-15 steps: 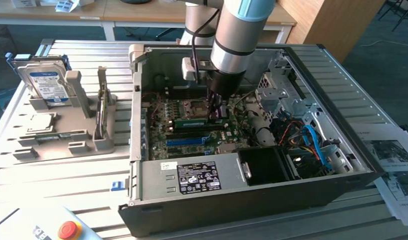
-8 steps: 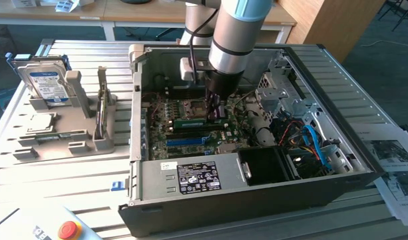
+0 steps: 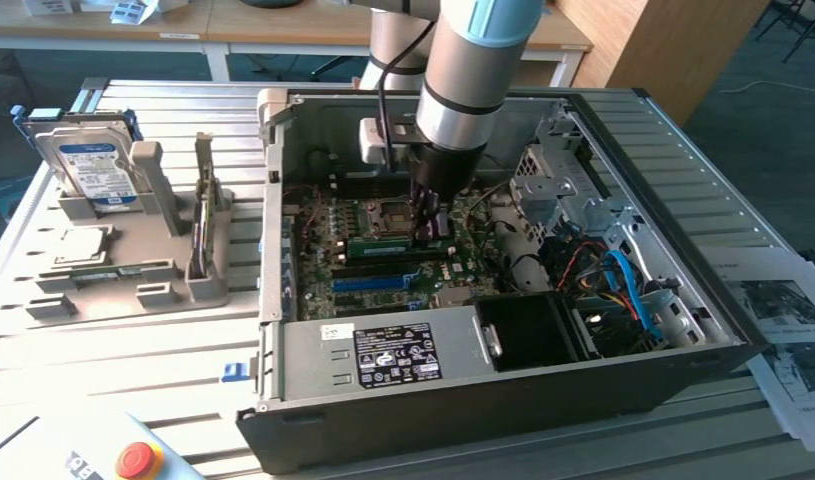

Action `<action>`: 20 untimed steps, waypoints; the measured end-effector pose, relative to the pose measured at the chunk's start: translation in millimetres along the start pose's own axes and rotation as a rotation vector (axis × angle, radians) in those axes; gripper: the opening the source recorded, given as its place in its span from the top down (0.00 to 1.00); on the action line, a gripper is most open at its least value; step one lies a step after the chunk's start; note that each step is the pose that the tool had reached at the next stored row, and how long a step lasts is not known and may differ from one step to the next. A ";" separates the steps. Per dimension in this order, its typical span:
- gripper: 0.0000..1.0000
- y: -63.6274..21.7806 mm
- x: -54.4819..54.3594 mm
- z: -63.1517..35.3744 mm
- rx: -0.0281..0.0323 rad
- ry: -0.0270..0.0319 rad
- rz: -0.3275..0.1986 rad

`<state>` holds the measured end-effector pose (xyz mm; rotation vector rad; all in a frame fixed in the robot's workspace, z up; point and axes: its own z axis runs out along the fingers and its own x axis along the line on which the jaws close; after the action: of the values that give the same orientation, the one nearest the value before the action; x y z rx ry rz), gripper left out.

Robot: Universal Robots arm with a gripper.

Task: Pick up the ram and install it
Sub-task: 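Insert the ram into the slot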

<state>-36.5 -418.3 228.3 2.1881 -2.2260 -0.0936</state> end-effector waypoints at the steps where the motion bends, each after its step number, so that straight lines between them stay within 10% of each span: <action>1: 0.88 0.0 -0.4 0.2 0.0001 -0.0003 0.000; 20: 0.88 0.0 -0.3 0.1 0.0002 0.0000 0.000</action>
<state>-36.5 -418.0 228.2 2.1882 -2.2261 -0.0933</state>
